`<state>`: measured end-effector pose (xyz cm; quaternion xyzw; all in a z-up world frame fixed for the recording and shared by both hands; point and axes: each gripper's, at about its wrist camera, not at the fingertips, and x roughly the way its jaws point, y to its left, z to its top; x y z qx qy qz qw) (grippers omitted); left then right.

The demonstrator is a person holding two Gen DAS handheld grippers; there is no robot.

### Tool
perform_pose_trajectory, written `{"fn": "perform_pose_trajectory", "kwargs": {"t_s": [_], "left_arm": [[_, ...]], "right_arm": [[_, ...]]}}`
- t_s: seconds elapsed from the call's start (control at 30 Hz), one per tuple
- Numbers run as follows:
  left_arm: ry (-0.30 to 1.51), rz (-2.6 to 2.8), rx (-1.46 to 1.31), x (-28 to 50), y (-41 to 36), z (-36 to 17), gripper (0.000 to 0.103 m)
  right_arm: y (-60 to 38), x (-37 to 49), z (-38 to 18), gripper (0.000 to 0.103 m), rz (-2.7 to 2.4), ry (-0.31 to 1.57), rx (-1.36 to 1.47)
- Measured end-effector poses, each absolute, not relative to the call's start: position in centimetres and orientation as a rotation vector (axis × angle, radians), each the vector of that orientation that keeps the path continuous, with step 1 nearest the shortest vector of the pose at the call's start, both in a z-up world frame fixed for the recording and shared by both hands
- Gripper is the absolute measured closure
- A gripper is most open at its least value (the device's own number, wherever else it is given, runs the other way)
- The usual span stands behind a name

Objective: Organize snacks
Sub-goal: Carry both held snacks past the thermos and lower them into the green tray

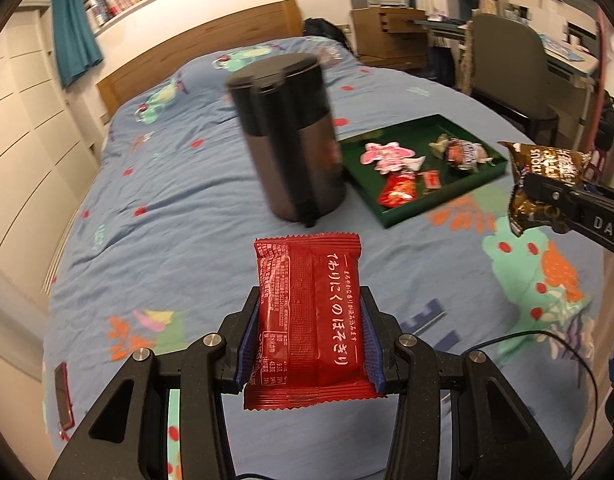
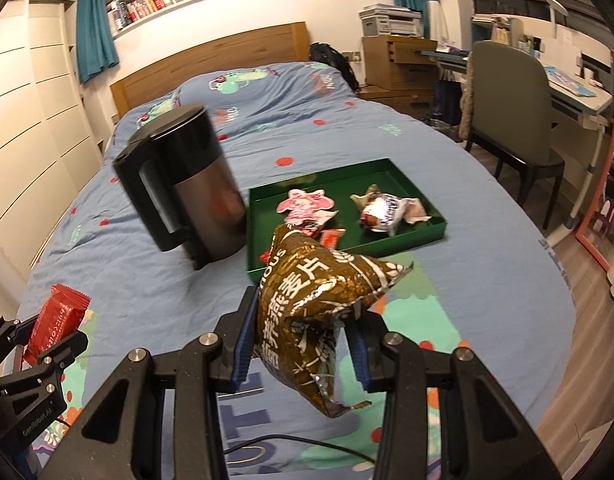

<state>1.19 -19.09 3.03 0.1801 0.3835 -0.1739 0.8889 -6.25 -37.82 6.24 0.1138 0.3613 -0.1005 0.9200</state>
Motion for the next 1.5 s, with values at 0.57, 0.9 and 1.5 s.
{"fn": "perform_pose_trajectory", "kwargs": {"t_s": [0.57,0.9,1.5], "left_arm": [[0.826,-0.447,0.401,4.5,-25.5,1.5,0.064],[0.829,-0.484,0.344,8.8,-28.5,0.6,0.064],[0.789,-0.526,0.348,17.6,-36.8,-2.6,0.064]], "right_arm": [[-43.9,-2.7,4.4,0.090,-0.273,0.747,0.275],[-46.6,1.6,3.7,0.090,-0.308,0.682,0.331],[-51.3,8.9,0.8,0.090,-0.391,0.519,0.358]]}}
